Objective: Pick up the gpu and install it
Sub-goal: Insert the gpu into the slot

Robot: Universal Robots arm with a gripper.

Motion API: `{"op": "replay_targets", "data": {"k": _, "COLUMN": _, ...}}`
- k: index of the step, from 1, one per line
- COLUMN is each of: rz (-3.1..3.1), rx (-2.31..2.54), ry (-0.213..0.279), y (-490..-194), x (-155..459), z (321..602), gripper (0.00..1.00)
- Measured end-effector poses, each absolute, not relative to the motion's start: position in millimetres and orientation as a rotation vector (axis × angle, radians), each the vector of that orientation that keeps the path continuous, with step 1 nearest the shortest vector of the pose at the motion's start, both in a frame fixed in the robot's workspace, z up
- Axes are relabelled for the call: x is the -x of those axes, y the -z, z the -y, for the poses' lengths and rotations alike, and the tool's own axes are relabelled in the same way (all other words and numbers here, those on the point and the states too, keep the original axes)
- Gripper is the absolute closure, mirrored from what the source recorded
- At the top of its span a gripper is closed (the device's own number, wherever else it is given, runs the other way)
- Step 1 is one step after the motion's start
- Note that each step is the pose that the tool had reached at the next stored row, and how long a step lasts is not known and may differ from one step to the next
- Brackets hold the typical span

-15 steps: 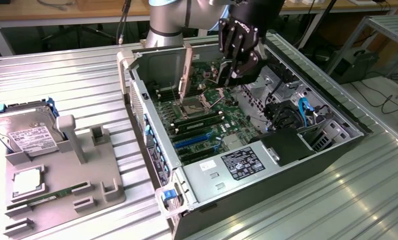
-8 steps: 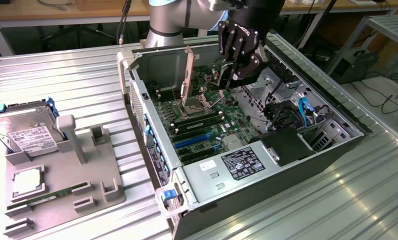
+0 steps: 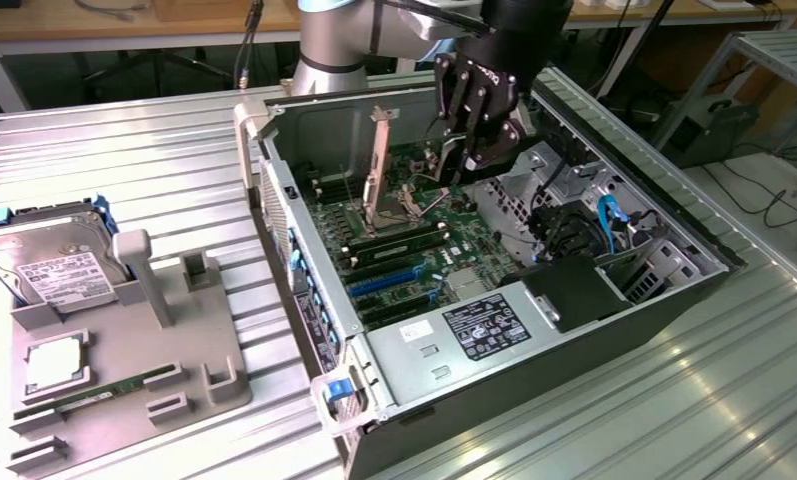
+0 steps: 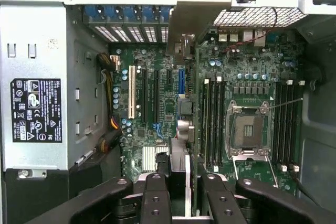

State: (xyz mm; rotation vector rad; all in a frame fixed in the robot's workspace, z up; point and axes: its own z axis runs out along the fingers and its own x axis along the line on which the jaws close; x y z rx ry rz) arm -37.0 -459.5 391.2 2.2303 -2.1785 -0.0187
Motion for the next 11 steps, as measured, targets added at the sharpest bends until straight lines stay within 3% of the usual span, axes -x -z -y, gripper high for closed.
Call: {"op": "replay_targets", "data": {"k": 11, "rz": 2.171, "rx": -2.247, "ry": 0.028, "y": -380.7, "x": 37.7, "z": 462.0, "gripper": 0.72}}
